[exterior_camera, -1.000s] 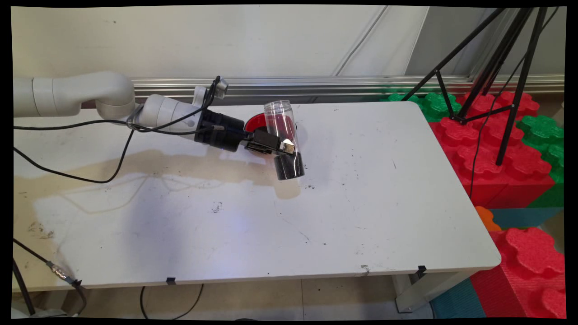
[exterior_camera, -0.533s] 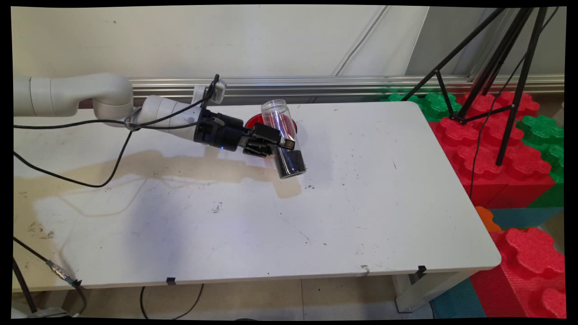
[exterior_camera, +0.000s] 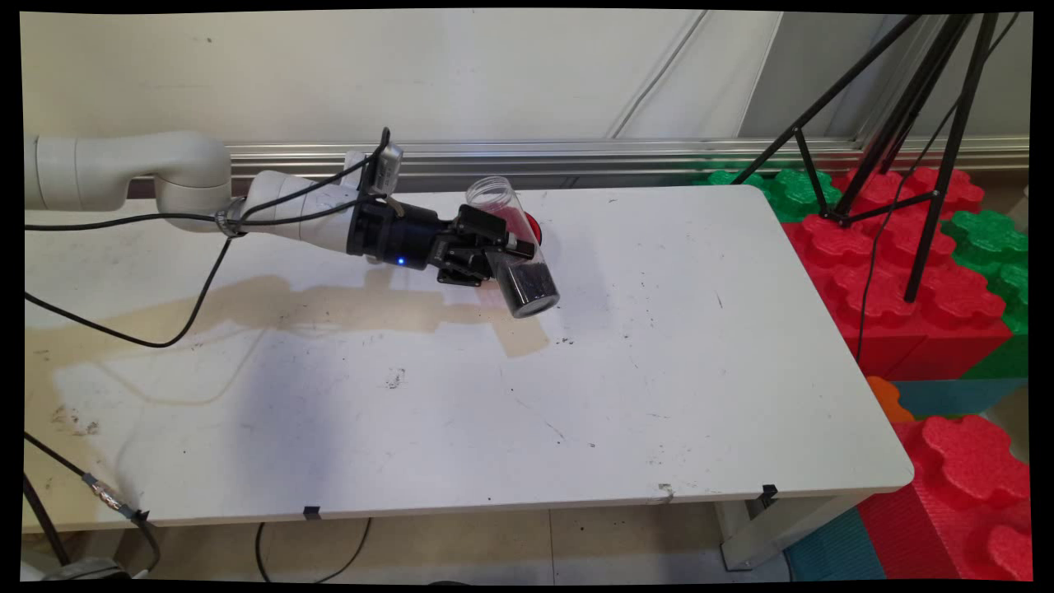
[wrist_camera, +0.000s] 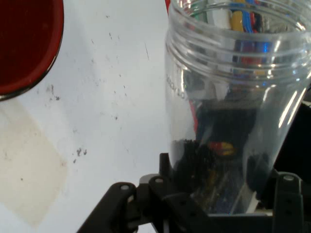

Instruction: Pour the black seasoning powder in the red bowl

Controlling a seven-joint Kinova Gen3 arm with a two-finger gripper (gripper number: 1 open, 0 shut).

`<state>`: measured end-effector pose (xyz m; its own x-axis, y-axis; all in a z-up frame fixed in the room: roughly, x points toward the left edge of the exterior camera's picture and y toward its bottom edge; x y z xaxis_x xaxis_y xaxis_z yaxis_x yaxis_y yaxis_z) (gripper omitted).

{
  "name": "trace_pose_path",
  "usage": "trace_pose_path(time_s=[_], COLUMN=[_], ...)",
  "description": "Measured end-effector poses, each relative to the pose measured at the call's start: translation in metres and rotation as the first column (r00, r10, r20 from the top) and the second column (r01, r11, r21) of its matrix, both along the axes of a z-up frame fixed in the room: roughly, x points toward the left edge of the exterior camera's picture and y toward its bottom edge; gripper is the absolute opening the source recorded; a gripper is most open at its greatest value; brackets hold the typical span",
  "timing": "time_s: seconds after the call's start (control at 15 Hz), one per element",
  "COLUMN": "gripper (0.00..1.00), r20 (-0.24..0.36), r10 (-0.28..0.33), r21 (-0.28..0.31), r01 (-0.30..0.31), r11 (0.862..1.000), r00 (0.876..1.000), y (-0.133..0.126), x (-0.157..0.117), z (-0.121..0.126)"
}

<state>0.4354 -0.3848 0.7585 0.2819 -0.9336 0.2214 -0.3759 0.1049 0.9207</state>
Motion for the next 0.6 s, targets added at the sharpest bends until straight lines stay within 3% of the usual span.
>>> trace_pose_path(time_s=[0.6], gripper=[0.00], r20=[-0.072], r10=[0.075], r21=[0.151], r01=[-0.064], r11=[0.986], r00=[0.995], y=[0.0044], x=[-0.0031], z=[0.0083])
